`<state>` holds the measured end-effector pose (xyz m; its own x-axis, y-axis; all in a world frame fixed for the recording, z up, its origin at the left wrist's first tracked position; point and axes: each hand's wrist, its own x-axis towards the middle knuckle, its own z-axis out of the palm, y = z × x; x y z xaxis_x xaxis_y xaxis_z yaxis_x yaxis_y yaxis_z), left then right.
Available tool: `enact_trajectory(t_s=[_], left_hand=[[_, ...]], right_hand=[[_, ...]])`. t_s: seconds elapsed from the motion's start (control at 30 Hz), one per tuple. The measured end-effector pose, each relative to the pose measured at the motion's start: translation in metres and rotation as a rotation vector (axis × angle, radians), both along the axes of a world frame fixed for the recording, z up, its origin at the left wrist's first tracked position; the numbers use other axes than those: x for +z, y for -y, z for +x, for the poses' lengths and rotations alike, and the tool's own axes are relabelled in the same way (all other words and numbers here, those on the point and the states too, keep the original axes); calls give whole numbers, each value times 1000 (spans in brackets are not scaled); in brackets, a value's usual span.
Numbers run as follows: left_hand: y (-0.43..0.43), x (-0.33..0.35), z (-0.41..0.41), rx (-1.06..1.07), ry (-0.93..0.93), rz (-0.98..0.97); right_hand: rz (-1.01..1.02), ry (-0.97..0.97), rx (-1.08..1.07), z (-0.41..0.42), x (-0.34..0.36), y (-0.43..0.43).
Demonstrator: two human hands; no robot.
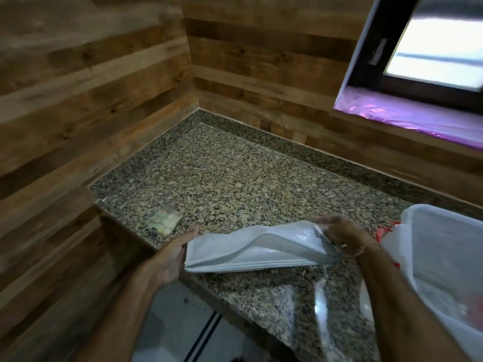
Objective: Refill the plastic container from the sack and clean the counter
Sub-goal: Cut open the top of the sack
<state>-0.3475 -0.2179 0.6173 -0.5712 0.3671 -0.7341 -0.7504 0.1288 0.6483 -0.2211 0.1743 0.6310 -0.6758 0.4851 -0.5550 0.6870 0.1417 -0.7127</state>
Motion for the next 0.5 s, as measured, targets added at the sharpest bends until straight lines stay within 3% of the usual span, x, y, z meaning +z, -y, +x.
enact_trajectory(t_s=[0.1, 0.27, 0.5], left_hand=[[-8, -9, -11, -136, 25, 3], [-9, -29, -23, -225, 90, 39], [-17, -55, -25, -221, 172, 56]], right_hand=[[69, 139, 75, -19, 15, 0], [12, 468, 95, -41, 4, -1], [17, 524, 169, -45, -28, 2]])
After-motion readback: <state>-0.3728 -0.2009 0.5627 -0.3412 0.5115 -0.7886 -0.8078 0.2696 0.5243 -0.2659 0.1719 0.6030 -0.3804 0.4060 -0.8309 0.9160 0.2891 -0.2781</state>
